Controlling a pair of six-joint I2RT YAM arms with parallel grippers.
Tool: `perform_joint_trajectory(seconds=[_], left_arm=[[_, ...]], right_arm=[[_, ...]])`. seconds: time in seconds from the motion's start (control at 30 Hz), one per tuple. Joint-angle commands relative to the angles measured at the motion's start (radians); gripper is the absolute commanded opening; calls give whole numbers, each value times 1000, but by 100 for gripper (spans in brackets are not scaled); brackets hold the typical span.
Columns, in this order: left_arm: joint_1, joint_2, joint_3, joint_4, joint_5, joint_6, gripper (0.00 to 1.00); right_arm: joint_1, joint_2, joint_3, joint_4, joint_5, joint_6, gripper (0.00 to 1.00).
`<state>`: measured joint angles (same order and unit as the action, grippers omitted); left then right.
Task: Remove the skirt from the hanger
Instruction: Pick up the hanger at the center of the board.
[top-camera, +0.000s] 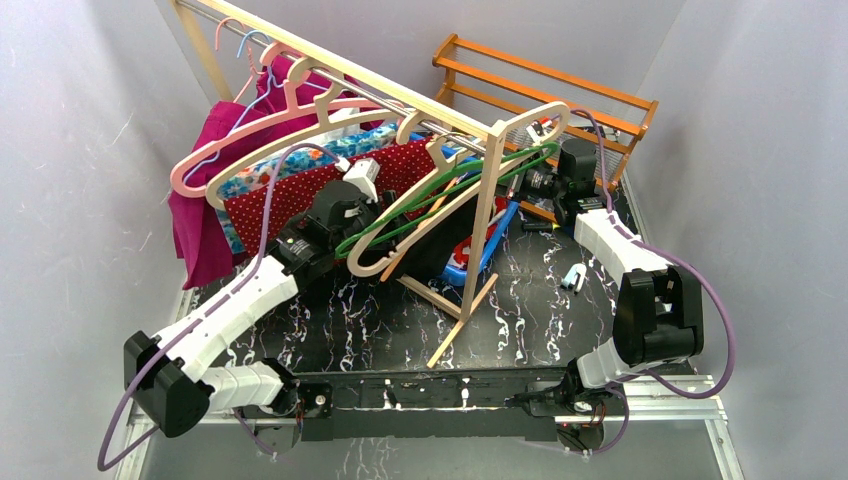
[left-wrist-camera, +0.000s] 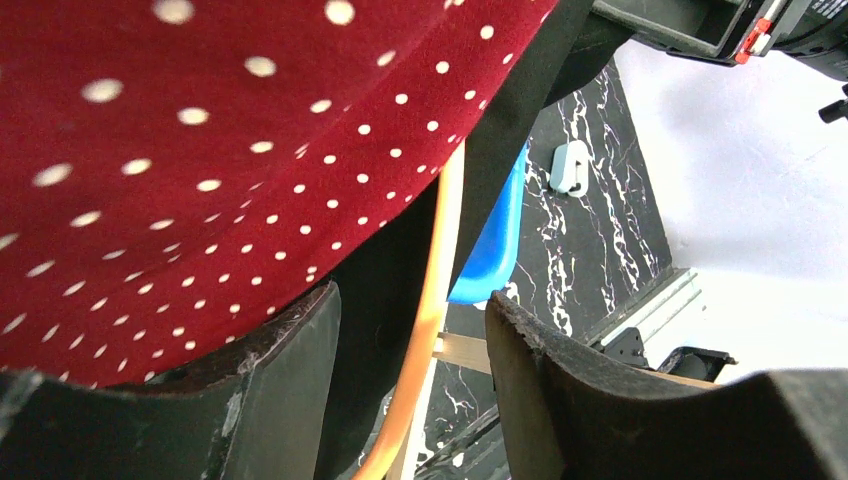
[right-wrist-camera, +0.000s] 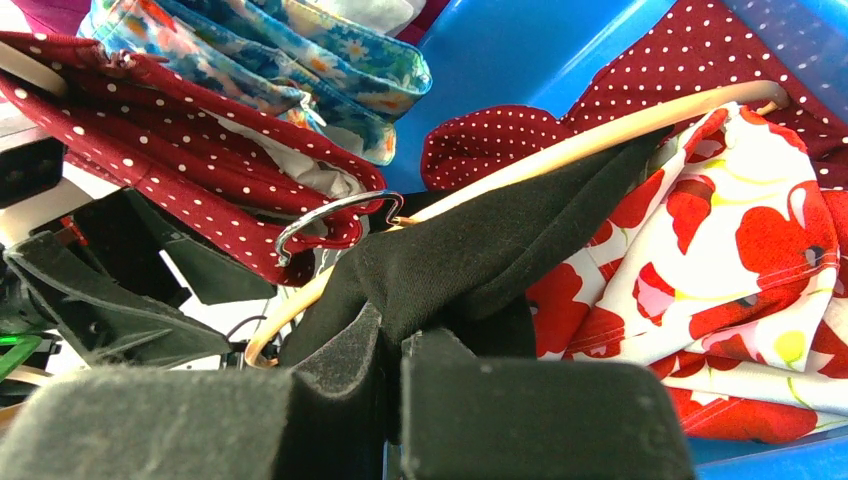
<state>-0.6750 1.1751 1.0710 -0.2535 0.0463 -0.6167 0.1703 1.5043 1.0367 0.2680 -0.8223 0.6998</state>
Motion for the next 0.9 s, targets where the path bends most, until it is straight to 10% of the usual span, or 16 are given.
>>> perform_joint_trajectory(seconds=[0.0,0.5,0.87], left_arm=[[3,30,-20,104,58,32,54],[3,147,24,84,71,25,36],[12,112,188,-90,-19,73,0]], right_arm=[[-6,-40,31,43,-24,3,1],[-6,-52,28,38,-28,5,1],[-9,-74,55,-59,3,-66,1]])
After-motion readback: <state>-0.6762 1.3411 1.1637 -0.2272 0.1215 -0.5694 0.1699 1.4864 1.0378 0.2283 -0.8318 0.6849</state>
